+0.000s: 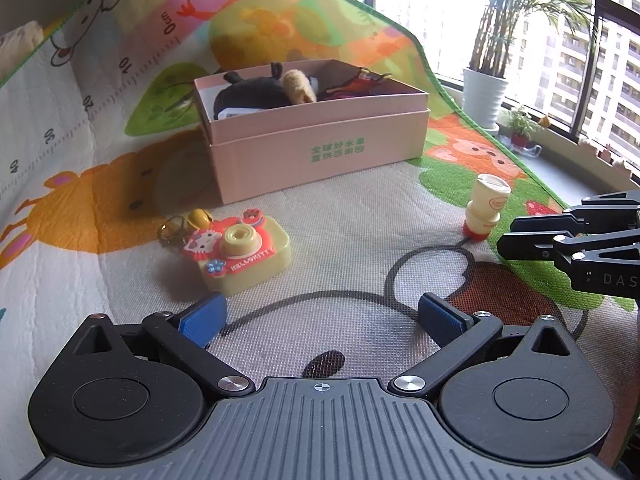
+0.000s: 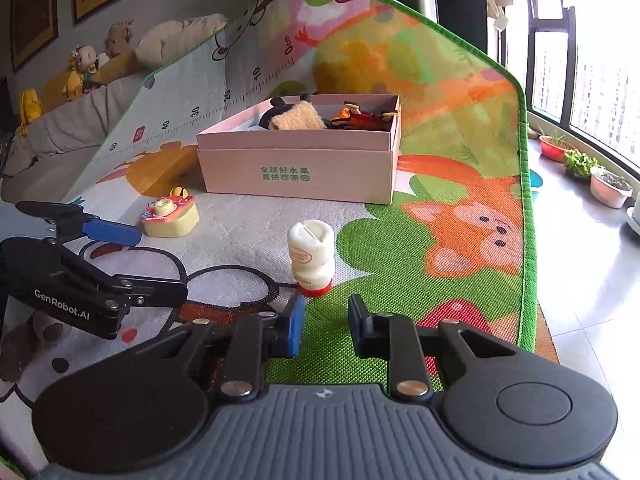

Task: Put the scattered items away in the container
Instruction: 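Grasp the small white bottle with the right gripper and lift it, then grasp the pink Hello Kitty toy with the left gripper while the right gripper holds the bottle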

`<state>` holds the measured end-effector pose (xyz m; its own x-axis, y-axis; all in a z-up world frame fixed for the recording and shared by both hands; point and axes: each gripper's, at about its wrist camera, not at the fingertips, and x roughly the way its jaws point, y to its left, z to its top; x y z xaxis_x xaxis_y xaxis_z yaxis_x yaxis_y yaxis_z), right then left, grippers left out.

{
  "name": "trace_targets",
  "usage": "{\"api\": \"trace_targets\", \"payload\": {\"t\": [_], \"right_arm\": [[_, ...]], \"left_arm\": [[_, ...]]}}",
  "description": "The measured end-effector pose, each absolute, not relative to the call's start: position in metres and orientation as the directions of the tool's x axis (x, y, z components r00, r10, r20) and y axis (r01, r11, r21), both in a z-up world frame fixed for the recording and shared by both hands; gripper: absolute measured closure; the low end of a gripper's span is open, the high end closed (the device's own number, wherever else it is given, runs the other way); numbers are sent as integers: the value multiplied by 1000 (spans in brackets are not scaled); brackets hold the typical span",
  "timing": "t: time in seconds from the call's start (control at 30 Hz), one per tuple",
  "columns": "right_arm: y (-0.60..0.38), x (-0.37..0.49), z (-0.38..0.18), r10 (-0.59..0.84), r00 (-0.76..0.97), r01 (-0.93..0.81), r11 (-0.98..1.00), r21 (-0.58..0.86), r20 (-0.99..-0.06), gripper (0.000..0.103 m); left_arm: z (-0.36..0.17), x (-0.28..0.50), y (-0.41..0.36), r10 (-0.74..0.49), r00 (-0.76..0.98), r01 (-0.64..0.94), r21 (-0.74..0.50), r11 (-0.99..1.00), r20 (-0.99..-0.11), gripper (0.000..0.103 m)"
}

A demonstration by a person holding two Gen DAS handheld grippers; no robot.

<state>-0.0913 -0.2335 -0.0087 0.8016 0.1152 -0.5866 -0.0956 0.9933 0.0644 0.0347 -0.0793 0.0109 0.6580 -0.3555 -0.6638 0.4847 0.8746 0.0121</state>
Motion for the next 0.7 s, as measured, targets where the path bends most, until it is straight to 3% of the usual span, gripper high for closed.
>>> {"api": "trace_targets", "payload": {"t": [0.1,0.17,0.3,0.4,0.6,0.7], "right_arm": [[-227,-83,-4,98,806,-103,994,25,-584,67],[-223,-74,-3,87,811,-104,995,5,-579,65],[-217,-59,-3,95,810,-113,994,5,-579,65],[-219,-55,-5,103,811,-109,994,23,-576,77],[-232,-57,-6,144,817,-101,989,106,-559,78],[-233,-58,-6,153,821,-104,987,120,-551,78]], "left_arm": [[11,35,-79,-356,658,484,11,875,-663,0],[11,35,-79,-356,658,484,11,875,-663,0],[11,35,-79,-357,657,484,9,875,-664,0],[11,36,-80,-348,659,478,14,878,-667,0],[19,53,-75,-288,679,357,-40,933,-675,0],[20,64,-80,-246,692,332,-4,943,-678,0]]}}
